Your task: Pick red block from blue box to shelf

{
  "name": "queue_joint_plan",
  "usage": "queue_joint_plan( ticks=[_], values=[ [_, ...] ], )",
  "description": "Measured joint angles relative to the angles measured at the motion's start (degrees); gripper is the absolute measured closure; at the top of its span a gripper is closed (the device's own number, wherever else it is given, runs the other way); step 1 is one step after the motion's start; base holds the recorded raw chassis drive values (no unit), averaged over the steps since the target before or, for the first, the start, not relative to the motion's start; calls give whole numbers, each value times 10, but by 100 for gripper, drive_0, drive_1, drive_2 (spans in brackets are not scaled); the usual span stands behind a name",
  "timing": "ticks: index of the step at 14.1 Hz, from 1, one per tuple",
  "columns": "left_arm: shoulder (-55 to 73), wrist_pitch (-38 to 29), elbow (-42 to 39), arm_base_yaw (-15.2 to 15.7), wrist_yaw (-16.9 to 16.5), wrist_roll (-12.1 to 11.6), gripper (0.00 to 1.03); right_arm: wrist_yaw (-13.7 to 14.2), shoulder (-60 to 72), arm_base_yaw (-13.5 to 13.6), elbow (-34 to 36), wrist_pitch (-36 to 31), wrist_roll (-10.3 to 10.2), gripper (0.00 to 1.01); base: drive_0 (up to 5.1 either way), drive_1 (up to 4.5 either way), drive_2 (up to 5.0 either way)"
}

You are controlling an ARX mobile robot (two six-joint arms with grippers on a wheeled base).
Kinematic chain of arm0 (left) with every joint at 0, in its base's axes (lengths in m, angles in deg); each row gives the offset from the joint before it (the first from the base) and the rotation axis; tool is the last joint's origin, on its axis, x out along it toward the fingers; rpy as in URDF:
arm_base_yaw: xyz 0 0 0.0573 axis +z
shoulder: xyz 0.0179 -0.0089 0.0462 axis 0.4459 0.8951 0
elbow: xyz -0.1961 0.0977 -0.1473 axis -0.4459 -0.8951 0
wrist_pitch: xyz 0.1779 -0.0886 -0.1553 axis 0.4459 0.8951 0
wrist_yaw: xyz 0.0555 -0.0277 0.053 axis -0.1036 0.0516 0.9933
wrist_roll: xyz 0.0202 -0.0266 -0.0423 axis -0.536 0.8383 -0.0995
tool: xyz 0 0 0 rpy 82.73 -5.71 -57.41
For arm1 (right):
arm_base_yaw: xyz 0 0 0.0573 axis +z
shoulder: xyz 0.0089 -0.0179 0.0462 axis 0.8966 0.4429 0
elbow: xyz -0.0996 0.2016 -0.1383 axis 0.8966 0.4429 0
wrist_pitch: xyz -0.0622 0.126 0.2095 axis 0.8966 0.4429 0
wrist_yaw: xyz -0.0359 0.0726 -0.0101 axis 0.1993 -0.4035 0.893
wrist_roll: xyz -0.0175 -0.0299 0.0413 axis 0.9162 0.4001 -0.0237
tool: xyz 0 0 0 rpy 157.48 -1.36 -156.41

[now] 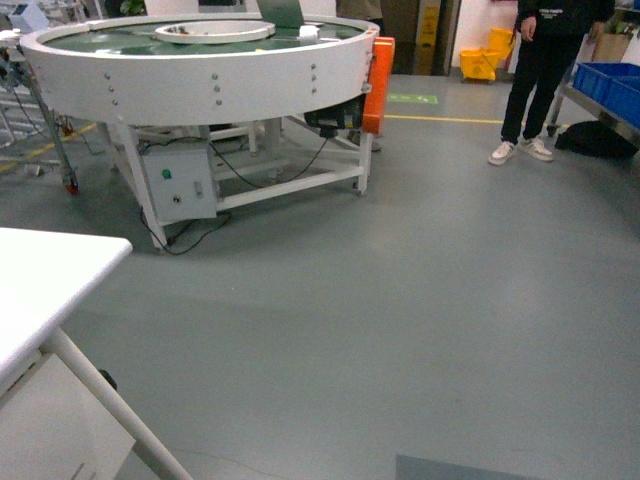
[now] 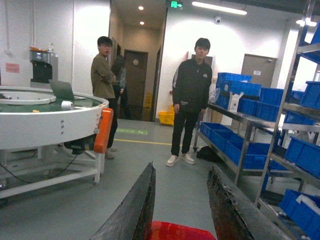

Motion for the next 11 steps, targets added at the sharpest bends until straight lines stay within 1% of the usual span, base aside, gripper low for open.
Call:
queue_joint_plan(
  ticks=[2,9,11],
  values=[
    [0,1,0,0,0,0,5,0,1,0,0,2,0,74,-26,34,-86],
    [0,0,0,1,0,0,5,0,1,0,0,0,0,74,-161,-161,-161],
    [0,0,0,0,0,0,5,1,0,-1,0,-1,0,74,0,0,0]
  ],
)
